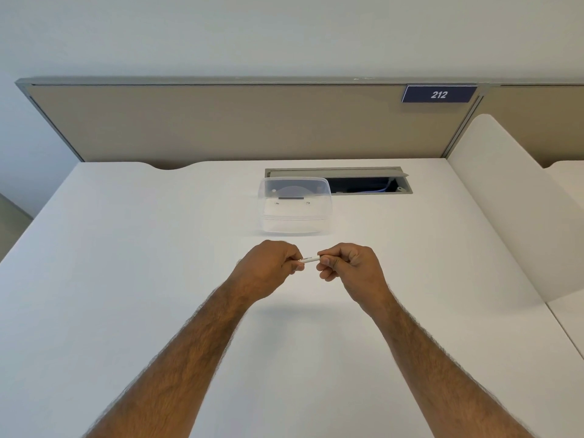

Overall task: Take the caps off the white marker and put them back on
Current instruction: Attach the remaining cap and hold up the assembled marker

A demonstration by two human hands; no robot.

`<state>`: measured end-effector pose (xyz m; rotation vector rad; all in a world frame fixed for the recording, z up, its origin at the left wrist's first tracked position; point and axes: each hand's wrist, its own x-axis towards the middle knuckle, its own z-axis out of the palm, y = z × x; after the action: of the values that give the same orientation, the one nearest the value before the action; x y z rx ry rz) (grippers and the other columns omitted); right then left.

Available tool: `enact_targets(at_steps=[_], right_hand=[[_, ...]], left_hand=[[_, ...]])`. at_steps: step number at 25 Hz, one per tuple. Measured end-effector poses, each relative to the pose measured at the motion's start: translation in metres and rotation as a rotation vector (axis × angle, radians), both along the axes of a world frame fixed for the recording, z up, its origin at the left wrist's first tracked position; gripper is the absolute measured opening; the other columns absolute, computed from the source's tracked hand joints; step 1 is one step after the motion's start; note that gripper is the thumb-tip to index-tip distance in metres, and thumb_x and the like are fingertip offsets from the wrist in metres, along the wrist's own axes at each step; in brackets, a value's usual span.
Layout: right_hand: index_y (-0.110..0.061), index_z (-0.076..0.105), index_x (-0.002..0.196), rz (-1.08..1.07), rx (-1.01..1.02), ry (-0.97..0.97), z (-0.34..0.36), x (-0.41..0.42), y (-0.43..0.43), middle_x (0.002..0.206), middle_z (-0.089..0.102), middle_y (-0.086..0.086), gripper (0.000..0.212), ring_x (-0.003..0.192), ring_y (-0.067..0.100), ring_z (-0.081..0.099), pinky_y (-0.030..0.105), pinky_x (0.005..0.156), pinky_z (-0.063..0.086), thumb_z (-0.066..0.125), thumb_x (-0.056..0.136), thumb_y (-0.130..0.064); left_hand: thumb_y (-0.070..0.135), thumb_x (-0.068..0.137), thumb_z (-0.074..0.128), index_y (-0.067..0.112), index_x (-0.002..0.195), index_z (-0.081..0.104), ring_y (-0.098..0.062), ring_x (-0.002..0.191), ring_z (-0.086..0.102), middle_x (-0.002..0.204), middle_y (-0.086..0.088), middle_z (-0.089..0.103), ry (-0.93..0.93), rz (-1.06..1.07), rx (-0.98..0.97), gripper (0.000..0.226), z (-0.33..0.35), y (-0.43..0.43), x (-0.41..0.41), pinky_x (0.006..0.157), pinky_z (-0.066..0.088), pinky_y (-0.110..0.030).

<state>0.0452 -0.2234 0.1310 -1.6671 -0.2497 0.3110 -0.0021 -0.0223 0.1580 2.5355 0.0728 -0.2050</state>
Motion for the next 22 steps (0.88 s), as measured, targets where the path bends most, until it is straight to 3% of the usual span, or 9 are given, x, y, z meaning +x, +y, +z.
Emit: enact_targets(at_steps=[4, 9, 13, 19, 22], right_hand=[[0.001, 0.075, 0.090, -0.001, -0.002, 0.010, 0.000, 0.002, -0.001, 0.070, 0.074, 0.012, 0.012, 0.059, 0.022, 0.069, 0.029, 0.058, 0.058, 0.064, 0.091, 0.006], [0.001, 0.074, 0.087, 0.003, -0.007, 0.044, 0.000, 0.002, -0.002, 0.069, 0.074, 0.015, 0.012, 0.058, 0.024, 0.068, 0.032, 0.057, 0.058, 0.063, 0.091, 0.005], [0.001, 0.074, 0.087, 0.006, -0.014, 0.077, -0.003, 0.001, -0.001, 0.069, 0.074, 0.015, 0.012, 0.057, 0.024, 0.068, 0.032, 0.056, 0.058, 0.063, 0.092, 0.003], [0.002, 0.073, 0.087, -0.006, 0.025, 0.167, -0.004, 0.001, -0.001, 0.068, 0.073, 0.014, 0.012, 0.056, 0.022, 0.067, 0.031, 0.055, 0.056, 0.063, 0.093, 0.001], [0.002, 0.073, 0.086, -0.030, 0.045, 0.148, -0.002, 0.003, 0.000, 0.069, 0.073, 0.014, 0.011, 0.057, 0.023, 0.067, 0.032, 0.056, 0.057, 0.064, 0.093, 0.001]], left_hand=[[0.038, 0.090, 0.067, 0.036, 0.078, 0.069, -0.003, 0.075, 0.059, 0.076, 0.016, 0.066, -0.049, 0.051, 0.015, 0.011, 0.000, -0.002, 0.003, 0.060, 0.039, -0.028], [0.036, 0.084, 0.074, 0.032, 0.076, 0.069, -0.002, 0.074, 0.055, 0.069, 0.017, 0.061, -0.140, 0.053, 0.047, 0.010, 0.000, -0.006, 0.005, 0.056, 0.037, -0.027], [0.031, 0.083, 0.076, 0.027, 0.076, 0.071, -0.011, 0.077, 0.052, 0.065, 0.016, 0.057, -0.214, 0.019, 0.091, 0.009, -0.001, -0.008, 0.005, 0.056, 0.032, -0.024], [0.025, 0.090, 0.072, 0.021, 0.080, 0.069, -0.021, 0.086, 0.055, 0.077, 0.007, 0.068, -0.302, 0.010, 0.140, 0.011, -0.001, -0.014, 0.003, 0.083, 0.033, -0.022], [0.035, 0.090, 0.071, 0.029, 0.087, 0.073, -0.014, 0.086, 0.058, 0.083, 0.011, 0.070, -0.188, 0.016, 0.104, 0.007, 0.007, -0.008, 0.009, 0.066, 0.040, -0.027]])
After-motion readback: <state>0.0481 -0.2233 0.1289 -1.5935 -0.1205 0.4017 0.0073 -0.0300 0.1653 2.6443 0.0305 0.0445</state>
